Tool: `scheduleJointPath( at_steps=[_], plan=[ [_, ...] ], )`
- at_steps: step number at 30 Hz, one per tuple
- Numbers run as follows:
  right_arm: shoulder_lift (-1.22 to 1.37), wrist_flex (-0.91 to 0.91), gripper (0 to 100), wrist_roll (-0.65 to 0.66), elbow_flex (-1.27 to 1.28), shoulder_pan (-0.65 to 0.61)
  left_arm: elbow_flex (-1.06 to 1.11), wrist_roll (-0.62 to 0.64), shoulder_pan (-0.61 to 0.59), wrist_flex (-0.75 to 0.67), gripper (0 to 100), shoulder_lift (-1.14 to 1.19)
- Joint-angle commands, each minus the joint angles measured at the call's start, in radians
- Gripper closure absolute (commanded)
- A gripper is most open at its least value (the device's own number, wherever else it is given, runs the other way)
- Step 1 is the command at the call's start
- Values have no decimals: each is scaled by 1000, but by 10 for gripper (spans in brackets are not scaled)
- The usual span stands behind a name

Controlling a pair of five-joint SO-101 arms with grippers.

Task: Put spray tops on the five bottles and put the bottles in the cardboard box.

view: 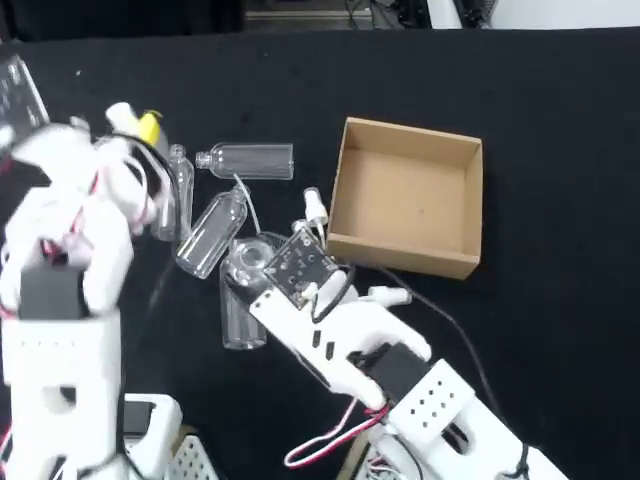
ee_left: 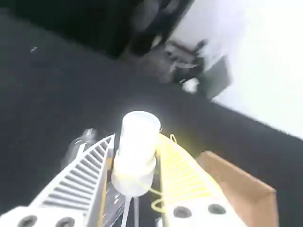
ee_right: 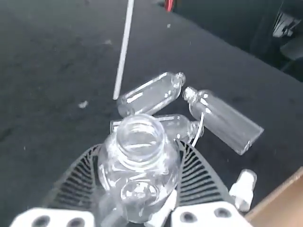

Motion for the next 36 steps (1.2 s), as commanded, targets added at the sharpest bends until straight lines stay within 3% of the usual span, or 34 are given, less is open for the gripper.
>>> scheduleJointPath(
  at_steps=[1, 10, 14, 30, 36],
  plan=[
    [-27, 18, 988, -5, -8, -15, 157, 15, 59, -146, 970, -250],
    [-22, 14, 988, -5, -2, -17, 403, 15, 54, -189, 971, -684],
    [-19, 18, 988, -5, -1, -101, 432, 15, 61, -187, 971, -806],
    [-18, 12, 988, -2, -2, -114, 404, 92, 65, -114, 971, -916],
    [-18, 12, 988, 3, -4, -114, 435, 86, 194, -120, 971, -933]
  ],
)
